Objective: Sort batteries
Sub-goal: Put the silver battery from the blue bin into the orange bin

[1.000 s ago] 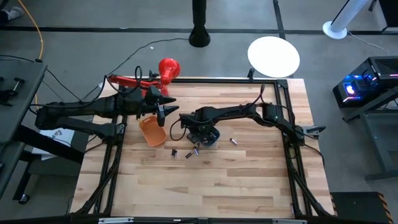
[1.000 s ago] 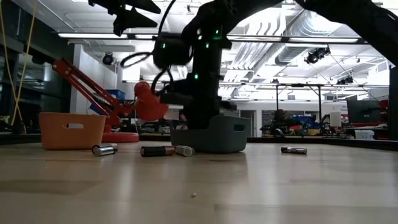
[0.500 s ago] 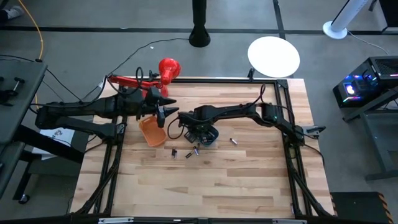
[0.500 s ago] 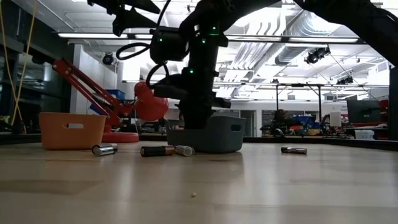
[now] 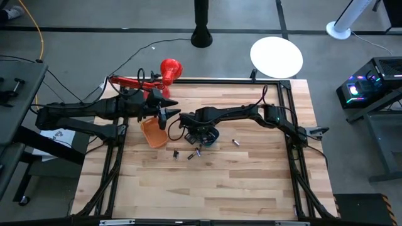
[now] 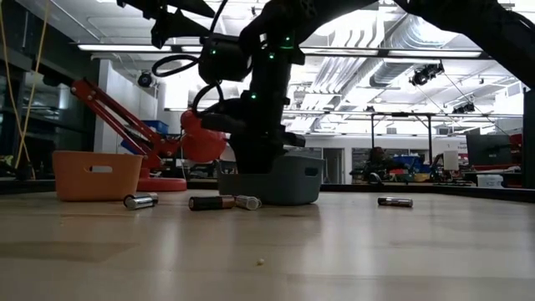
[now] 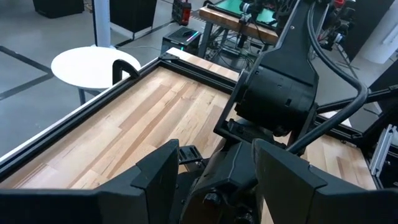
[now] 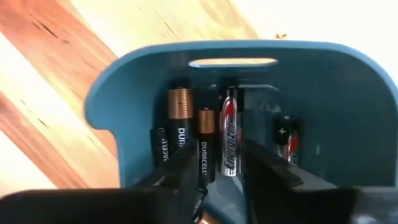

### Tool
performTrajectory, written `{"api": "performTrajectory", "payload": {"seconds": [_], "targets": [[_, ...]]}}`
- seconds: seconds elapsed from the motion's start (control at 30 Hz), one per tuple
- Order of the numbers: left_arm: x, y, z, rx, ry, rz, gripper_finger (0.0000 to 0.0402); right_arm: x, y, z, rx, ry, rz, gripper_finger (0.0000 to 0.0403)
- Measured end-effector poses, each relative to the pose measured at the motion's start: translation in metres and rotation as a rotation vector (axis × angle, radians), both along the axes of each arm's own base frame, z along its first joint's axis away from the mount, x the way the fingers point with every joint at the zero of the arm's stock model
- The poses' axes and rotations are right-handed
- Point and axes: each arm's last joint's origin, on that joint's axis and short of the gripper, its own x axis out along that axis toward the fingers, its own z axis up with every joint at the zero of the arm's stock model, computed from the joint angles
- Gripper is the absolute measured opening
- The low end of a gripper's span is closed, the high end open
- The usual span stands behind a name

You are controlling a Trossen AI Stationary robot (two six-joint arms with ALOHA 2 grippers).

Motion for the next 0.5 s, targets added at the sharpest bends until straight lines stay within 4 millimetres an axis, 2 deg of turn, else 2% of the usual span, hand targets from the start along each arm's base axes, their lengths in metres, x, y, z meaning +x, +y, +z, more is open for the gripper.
{"api": "performTrajectory", "payload": {"seconds": [0.1,0.27,0.37,0.5], "targets": [[0.0,0.0,0.0,0.0,0.001,0.0,0.0193,0.0,0.0,-0.004,-0.001,0.013,-0.009,0.0131],[0.0,0.0,0.0,0.0,0.002,0.0,0.0193,0.0,-0.004,-0.015,-0.009,0.044,-0.037,0.0125],[0.0,0.0,0.0,0.0,0.003,0.0,0.0193,0.001,-0.004,-0.02,-0.019,0.056,-0.037,0.0103],[0.0,0.0,0.0,0.0,0.005,0.0,0.0193,0.0,-0.004,-0.019,-0.044,0.064,-0.034,0.005]]}}
